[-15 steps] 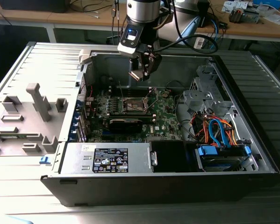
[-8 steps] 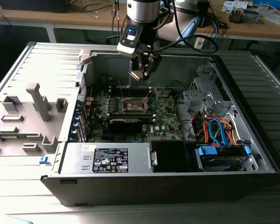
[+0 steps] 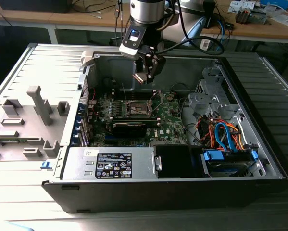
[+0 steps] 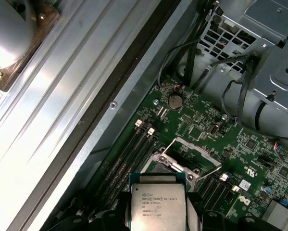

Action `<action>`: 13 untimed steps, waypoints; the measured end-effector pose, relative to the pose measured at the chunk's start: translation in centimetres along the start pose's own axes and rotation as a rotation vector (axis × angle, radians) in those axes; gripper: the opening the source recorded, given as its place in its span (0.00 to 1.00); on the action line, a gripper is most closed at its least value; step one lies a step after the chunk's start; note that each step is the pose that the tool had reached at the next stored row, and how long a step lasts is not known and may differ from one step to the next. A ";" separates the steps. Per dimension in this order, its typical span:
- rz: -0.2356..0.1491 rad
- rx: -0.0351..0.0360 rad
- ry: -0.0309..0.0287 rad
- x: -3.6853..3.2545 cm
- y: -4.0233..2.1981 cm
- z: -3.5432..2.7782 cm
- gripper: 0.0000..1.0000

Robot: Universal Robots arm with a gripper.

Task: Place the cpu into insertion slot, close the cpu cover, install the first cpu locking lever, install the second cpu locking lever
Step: 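Place the cpu into insertion slot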

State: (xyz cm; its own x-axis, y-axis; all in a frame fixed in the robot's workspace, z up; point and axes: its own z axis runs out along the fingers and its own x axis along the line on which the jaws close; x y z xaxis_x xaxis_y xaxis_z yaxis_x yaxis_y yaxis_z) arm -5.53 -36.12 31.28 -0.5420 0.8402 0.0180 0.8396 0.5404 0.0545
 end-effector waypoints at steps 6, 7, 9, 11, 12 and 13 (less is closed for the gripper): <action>0.021 -0.0003 -0.0011 0.00 0.00 0.03 0.55; 0.024 -0.0004 -0.0013 0.00 0.00 0.03 0.55; 0.032 -0.0005 -0.0018 0.00 0.00 0.05 0.55; 0.037 -0.0006 -0.0020 0.00 0.00 0.05 0.55; 0.041 -0.0007 -0.0022 0.00 0.00 0.06 0.55; 0.044 -0.0008 -0.0024 0.00 0.00 0.07 0.55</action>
State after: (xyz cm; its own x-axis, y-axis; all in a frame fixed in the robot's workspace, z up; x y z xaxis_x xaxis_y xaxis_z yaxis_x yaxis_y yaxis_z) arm -5.53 -36.12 31.21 -0.5042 0.8634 0.0180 0.8627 0.5027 0.0546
